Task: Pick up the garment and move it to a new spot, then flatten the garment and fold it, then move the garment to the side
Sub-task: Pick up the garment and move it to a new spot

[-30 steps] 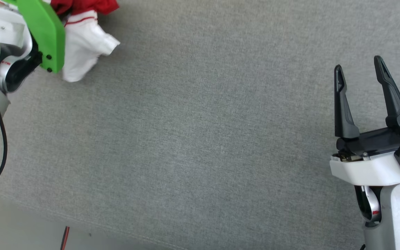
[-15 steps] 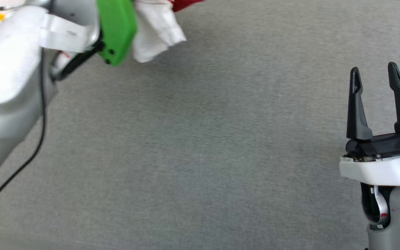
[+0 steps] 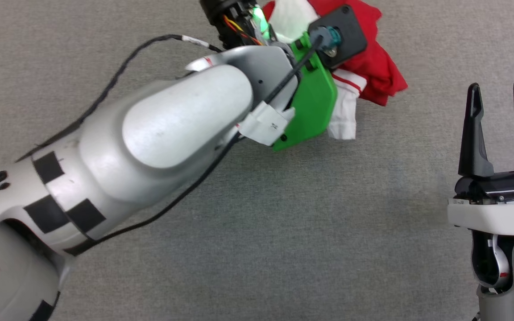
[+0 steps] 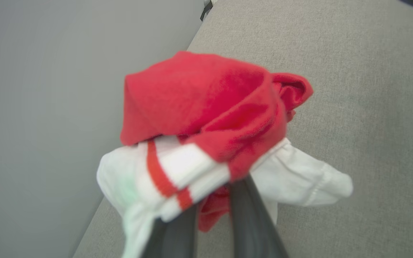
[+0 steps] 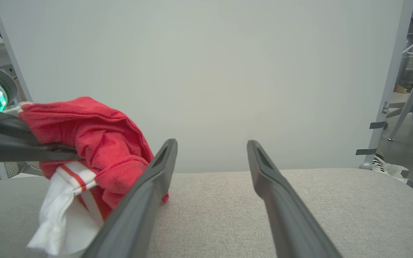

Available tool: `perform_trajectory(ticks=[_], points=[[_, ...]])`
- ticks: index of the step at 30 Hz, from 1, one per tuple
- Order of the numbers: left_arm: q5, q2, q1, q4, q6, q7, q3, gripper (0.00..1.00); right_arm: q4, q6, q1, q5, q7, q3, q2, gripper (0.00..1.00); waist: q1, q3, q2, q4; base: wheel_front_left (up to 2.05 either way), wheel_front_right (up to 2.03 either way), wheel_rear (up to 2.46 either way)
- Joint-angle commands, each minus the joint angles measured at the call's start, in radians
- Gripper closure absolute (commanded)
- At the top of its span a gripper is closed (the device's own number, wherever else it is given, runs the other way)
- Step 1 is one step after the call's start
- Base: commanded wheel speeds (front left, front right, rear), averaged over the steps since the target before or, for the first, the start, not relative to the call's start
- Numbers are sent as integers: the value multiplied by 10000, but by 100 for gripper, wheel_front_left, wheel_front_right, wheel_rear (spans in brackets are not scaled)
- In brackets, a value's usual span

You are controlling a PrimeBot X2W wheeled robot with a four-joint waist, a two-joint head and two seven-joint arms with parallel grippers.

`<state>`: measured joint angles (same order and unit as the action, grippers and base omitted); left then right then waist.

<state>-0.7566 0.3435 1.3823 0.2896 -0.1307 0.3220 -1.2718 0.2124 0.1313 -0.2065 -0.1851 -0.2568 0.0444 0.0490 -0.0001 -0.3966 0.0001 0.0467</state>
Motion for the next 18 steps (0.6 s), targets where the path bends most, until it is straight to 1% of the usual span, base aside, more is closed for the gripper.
perform_trajectory(ticks=[1, 3, 6, 9, 11, 12, 15, 16, 17, 18], points=[[5, -204, -259, 113, 0, -15, -41, 100, -17, -6, -44, -135, -49, 16, 13, 0, 1, -335, -1, 503, 0, 0, 0], [294, -553, -730, 147, 0, 226, -73, 100, -3, -6, -78, -181, -49, 10, 13, 0, 1, -458, -1, 616, 0, 0, 0], [962, -1005, -1751, -57, 0, 895, -80, 100, 23, -6, -147, -223, -49, 5, 13, 0, 1, -628, -1, 710, 0, 0, 0], [1364, -1217, -2637, -308, 0, 1521, -81, 100, 33, -6, -229, -252, -49, -29, 13, 0, 1, -783, -1, 779, 0, 0, 0], [1572, -1247, -3139, -495, 0, 1908, -82, 100, 38, -6, -295, -269, -49, -63, 13, 0, 1, -860, -1, 814, 0, 0, 0], [1738, -1253, -3655, -709, 0, 2188, -83, 100, 20, -6, -342, -276, -49, -95, 13, 0, 1, -900, -1, 795, 0, 0, 0], [1747, -1278, -3704, -657, 0, 1757, -83, 100, -42, -6, -286, -206, -49, -88, 13, 0, 1, -743, -1, 667, 0, 0, 0], [1783, -1291, -3605, -511, 0, 1357, -83, 32, -71, -6, -243, -173, -49, -83, 13, 0, 1, -636, -1, 605, 0, 0, 0], [1805, -1317, -3510, -359, 0, 953, -83, 0, -89, -6, -202, -147, -49, -76, 13, 0, 1, -540, -1, 549, 0, 0, 0], [1801, -1356, -3389, -133, 0, 433, -84, 0, -107, -6, -144, -111, -49, -65, 13, 0, 1, -418, -1, 480, 0, 0, 0]])
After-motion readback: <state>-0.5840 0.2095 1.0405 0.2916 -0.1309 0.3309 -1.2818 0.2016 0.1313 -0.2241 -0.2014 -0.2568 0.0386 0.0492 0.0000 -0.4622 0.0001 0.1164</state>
